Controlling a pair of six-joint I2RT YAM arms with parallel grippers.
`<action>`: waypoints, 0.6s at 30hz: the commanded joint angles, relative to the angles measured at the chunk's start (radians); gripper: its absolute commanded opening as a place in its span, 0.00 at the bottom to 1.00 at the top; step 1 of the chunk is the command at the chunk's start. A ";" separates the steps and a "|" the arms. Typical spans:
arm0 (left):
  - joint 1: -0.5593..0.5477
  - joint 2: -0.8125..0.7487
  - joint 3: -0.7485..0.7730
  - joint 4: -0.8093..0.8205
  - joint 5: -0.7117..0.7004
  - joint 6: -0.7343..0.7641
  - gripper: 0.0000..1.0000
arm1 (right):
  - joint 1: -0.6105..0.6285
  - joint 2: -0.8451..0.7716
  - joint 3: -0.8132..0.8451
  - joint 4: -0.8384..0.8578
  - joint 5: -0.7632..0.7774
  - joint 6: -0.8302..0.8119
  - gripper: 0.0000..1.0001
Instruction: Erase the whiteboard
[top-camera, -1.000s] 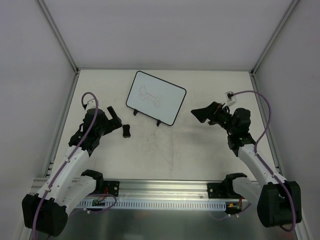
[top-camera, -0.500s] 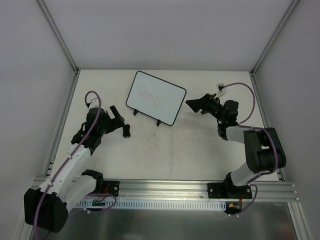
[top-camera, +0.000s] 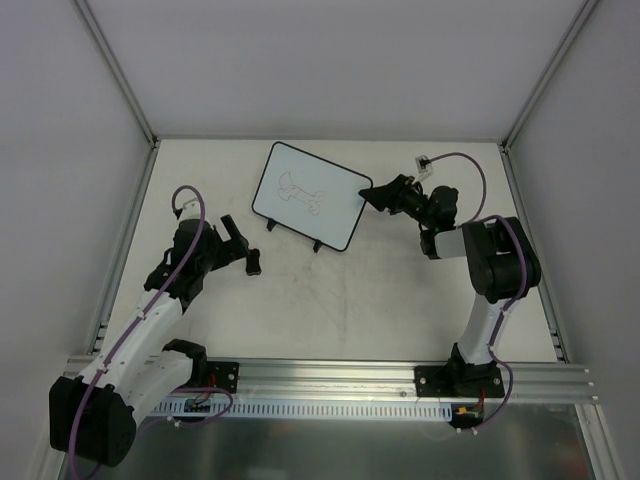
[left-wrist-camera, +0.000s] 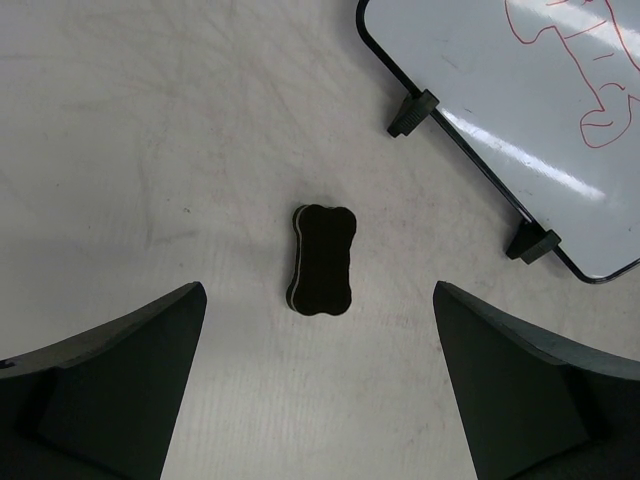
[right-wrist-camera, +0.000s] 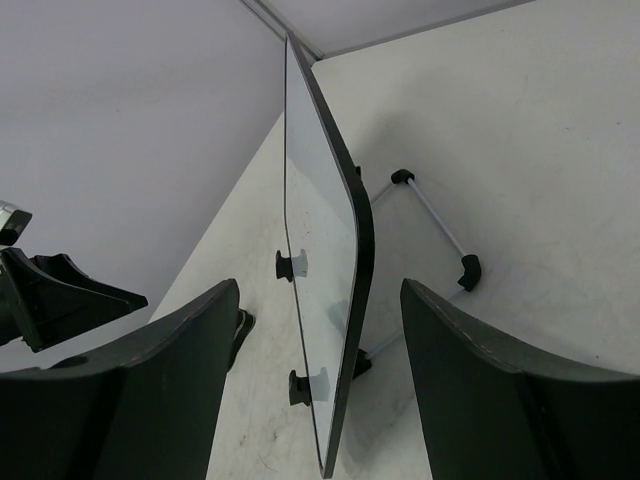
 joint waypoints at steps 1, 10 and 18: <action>-0.007 0.010 0.001 0.037 -0.020 0.026 0.99 | 0.009 0.016 0.049 0.218 -0.025 0.001 0.68; -0.007 0.110 0.038 0.034 -0.017 0.027 0.99 | 0.029 0.059 0.098 0.216 -0.047 0.012 0.57; -0.007 0.113 0.038 0.034 -0.027 0.040 0.99 | 0.038 0.094 0.138 0.216 -0.054 0.024 0.45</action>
